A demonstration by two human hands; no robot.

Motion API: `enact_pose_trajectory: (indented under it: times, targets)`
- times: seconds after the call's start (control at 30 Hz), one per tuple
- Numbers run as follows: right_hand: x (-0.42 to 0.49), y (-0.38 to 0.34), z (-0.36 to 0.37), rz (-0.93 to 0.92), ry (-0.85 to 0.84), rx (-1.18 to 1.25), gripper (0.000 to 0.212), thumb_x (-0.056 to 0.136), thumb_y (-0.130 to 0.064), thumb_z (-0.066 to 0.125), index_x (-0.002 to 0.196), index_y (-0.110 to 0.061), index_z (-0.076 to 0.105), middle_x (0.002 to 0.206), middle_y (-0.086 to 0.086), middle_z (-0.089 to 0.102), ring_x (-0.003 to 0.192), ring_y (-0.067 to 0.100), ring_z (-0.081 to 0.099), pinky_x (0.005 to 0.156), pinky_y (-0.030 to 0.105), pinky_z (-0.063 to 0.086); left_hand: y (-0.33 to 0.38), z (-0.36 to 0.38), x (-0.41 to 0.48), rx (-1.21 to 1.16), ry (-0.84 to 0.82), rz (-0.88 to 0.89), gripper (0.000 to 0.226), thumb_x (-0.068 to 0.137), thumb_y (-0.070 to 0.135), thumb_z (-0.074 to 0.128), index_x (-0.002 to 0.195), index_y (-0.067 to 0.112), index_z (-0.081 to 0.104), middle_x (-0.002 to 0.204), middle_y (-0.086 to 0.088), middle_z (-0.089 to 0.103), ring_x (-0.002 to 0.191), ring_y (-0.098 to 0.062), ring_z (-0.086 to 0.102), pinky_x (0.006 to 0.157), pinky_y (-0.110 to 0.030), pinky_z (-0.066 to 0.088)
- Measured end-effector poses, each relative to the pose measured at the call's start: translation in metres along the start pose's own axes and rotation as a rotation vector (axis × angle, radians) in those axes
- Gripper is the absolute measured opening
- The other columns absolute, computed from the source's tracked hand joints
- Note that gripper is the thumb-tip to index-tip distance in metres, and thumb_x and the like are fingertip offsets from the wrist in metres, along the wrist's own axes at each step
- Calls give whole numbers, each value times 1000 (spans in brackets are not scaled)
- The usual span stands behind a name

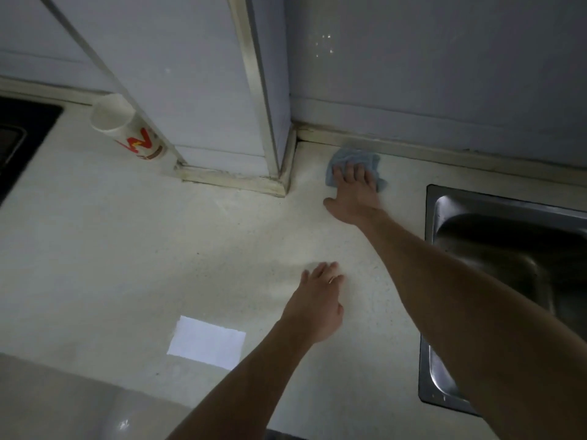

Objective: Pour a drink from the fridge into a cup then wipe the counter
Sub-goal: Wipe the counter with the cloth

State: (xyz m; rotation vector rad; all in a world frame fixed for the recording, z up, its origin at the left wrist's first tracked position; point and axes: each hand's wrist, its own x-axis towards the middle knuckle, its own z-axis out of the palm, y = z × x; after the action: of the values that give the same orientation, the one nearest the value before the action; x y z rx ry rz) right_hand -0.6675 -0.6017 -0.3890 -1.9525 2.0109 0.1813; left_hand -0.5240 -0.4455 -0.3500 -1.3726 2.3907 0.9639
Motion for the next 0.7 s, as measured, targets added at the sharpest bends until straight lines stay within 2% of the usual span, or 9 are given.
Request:
enact_pose_trajectory:
  times: [0.1,0.27,0.53,0.7]
  targets:
    - [-9,-20,4,-53,-37,-30,83,93,-50,46,155,-17,2,162,14,-6,149,36,-5,121,47,0,-4,9,-27,4,68,-33,53,100,18,39,151,8,28,162,-6,16,150,-23,13,123,-41,13]
    - [-49,-43,17,-88,-67,-47,81,94,-45,46,156,-18,1,162,12,-9,149,32,-9,121,44,-4,-19,27,-79,50,99,-49,45,99,18,40,142,6,40,158,-8,25,146,-23,22,120,-41,22]
    - [-161,-79,50,-64,-104,-17,82,92,-35,50,156,-19,0,162,11,-10,149,32,-13,121,44,-6,-57,64,-158,93,92,-76,45,95,18,41,137,5,43,158,-10,18,143,-27,21,115,-41,27]
    - [-239,-107,79,-4,-132,9,83,89,-32,50,156,-19,1,162,11,-10,149,32,-13,120,45,-7,-81,77,-193,96,73,-36,56,90,14,43,144,1,33,159,-14,13,143,-31,19,117,-39,21]
